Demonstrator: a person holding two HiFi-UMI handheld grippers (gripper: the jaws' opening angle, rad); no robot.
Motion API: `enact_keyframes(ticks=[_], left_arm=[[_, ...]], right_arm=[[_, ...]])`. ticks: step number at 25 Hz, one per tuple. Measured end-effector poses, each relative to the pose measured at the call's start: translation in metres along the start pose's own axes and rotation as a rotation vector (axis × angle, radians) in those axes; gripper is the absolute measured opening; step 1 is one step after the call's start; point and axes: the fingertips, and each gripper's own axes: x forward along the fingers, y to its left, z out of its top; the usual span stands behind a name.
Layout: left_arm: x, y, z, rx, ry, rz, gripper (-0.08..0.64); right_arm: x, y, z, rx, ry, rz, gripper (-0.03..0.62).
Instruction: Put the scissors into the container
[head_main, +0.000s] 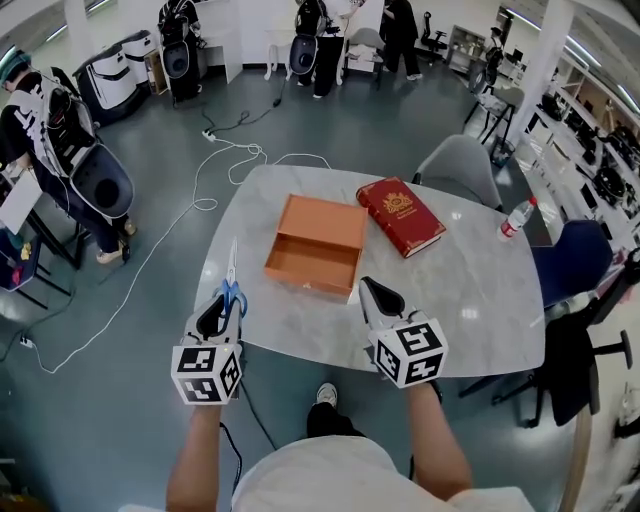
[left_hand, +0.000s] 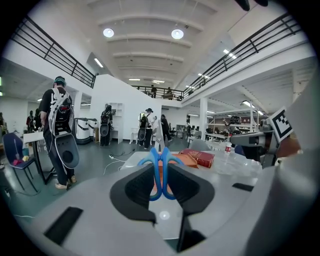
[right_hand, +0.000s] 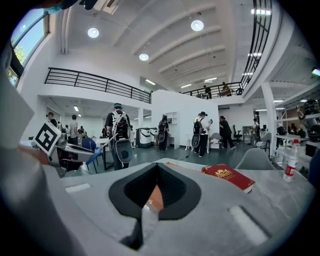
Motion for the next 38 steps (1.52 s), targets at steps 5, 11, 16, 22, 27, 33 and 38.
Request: enact_keyframes(ticks=[5,11,16,22,27,33,38], left_arm=[[0.035,-0.003,0.012,0.015,0.020,0.005,0.083],[0.081,-0.010,0.020,0.026,0.043,0.005,0.083],[0.114,-0.027,0.027,0.074,0.077,-0.059,0.083],[0.137,-0.035,0.029,0.185,0.134,-0.120,0.083],[0.153,-0.045,0.022,0.267,0.192,-0.195,0.083],[0.170,-0.055,0.009,0.374,0.259,-0.302,0.083],[0.186,-0.059,-0.005,0.497,0.320,-0.415,0.083]], right_arm=[[0.027,-0.029,0.007,0.011,0.003,0.015,0.005],[0.053,-0.064,0.014,0.016,-0.001,0.024,0.005],[0.076,-0.093,0.014,0.029,-0.003,0.025,0.005],[0.095,-0.108,0.016,0.049,-0.004,0.047,0.005],[0.102,-0.115,0.011,0.061,0.004,0.051,0.005],[0.106,-0.119,0.008,0.067,0.016,0.031,0.005],[0.110,-0.122,0.008,0.068,0.031,-0.016,0.005]])
